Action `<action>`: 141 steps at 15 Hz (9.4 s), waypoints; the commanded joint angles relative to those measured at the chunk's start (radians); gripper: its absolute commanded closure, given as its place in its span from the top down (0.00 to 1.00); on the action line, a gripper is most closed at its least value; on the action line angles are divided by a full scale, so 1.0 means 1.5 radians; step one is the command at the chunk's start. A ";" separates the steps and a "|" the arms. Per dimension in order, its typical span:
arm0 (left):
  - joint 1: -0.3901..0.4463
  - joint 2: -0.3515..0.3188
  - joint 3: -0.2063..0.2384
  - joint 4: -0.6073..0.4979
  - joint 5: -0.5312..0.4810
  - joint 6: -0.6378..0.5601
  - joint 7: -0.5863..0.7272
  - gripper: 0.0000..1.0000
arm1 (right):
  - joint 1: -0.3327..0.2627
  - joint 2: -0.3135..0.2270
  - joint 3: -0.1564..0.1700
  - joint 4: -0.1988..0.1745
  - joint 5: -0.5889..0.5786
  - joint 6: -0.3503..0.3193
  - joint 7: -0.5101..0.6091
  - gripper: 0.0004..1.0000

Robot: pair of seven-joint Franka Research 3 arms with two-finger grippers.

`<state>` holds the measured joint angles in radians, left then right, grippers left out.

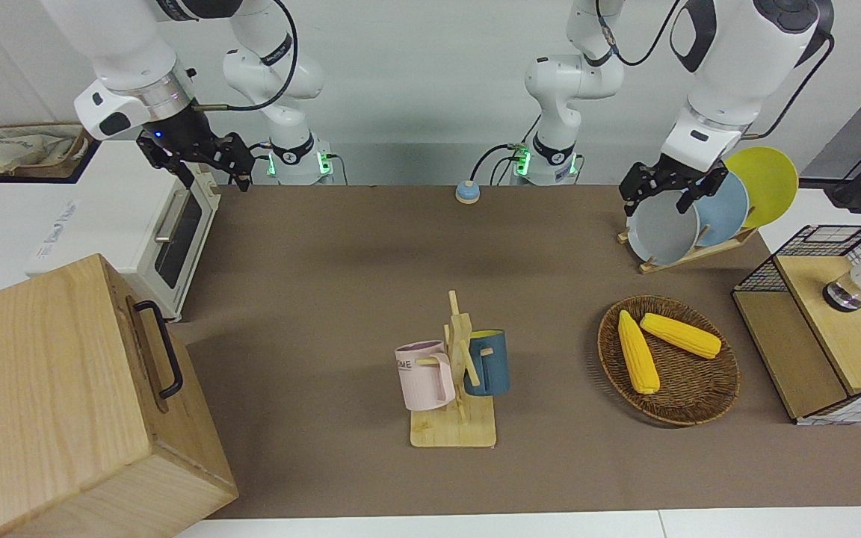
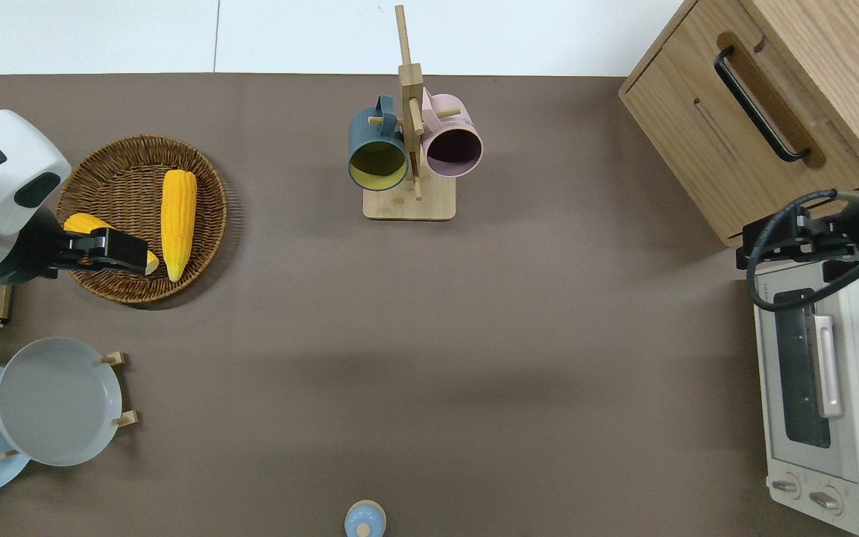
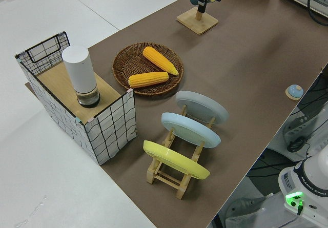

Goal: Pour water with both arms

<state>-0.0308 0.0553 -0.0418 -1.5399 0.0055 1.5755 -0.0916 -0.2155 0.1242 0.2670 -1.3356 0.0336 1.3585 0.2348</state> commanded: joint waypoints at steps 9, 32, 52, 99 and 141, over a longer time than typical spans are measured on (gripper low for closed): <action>0.100 0.013 0.098 0.002 0.001 0.055 0.204 1.00 | 0.088 0.017 0.010 -0.090 0.015 0.105 0.004 0.99; 0.393 0.108 0.099 -0.012 -0.319 0.379 0.646 1.00 | 0.228 0.258 0.010 -0.064 -0.144 0.647 -0.065 0.99; 0.380 0.145 0.060 -0.094 -0.469 0.571 0.723 0.60 | 0.240 0.300 0.010 -0.028 -0.153 0.729 -0.169 0.11; 0.263 -0.335 -0.149 -0.537 -0.134 0.573 0.067 0.00 | 0.389 0.246 0.016 -0.057 0.061 0.267 0.445 0.00; 0.079 -0.404 -0.247 -0.696 -0.208 0.514 -0.018 0.00 | 0.127 0.026 0.007 -0.018 -0.043 0.088 0.107 0.99</action>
<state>0.1317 -0.5156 -0.4307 -2.5675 -0.2735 2.3709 -0.1191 0.0805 0.2257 0.2590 -1.3135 -0.0007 1.5117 0.5549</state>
